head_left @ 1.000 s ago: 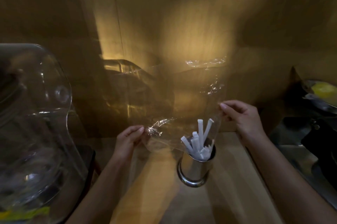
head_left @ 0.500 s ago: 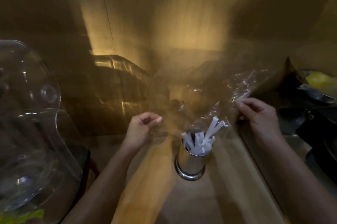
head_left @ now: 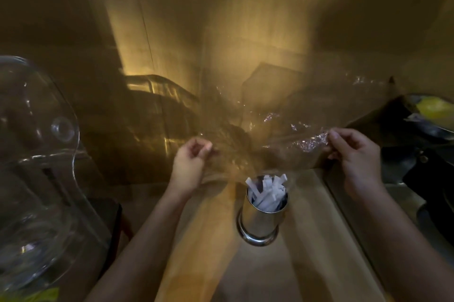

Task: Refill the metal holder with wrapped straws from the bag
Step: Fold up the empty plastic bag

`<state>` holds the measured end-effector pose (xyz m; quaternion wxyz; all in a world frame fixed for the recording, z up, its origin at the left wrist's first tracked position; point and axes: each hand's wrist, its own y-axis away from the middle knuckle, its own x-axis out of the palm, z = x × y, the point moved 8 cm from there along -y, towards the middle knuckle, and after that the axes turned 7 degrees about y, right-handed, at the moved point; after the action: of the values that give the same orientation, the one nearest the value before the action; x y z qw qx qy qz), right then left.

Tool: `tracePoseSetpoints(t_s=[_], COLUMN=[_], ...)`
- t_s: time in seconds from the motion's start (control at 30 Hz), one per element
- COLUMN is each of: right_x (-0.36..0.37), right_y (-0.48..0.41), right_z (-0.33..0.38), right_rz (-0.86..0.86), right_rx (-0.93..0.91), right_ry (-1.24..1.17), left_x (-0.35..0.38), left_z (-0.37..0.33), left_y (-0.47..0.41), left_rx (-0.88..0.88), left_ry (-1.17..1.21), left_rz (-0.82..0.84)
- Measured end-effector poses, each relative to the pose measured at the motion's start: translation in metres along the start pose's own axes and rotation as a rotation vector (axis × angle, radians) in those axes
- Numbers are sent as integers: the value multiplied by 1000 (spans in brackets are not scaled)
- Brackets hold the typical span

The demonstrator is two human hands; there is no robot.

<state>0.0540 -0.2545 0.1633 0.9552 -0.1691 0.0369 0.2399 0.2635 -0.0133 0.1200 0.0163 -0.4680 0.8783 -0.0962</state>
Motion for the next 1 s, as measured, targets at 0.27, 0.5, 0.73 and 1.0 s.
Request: tracePoseSetpoints(t_s=[0.27, 0.5, 0.73, 1.0], right_x=[-7, -17, -23, -22], right_y=[0, -6, -7, -10], right_z=[19, 30, 43, 71], right_rz=[-23, -80, -96, -81], right_rx=[-13, -44, -99, -152], right_ry=[-48, -90, -125, -148], left_x=[9, 23, 11, -3], left_z=[-4, -2, -24, -66], left_y=[-7, -8, -8, -5], left_rx=[2, -90, -28, 48], left_ry=[112, 214, 258, 167], left_rz=[-25, 22, -37, 49])
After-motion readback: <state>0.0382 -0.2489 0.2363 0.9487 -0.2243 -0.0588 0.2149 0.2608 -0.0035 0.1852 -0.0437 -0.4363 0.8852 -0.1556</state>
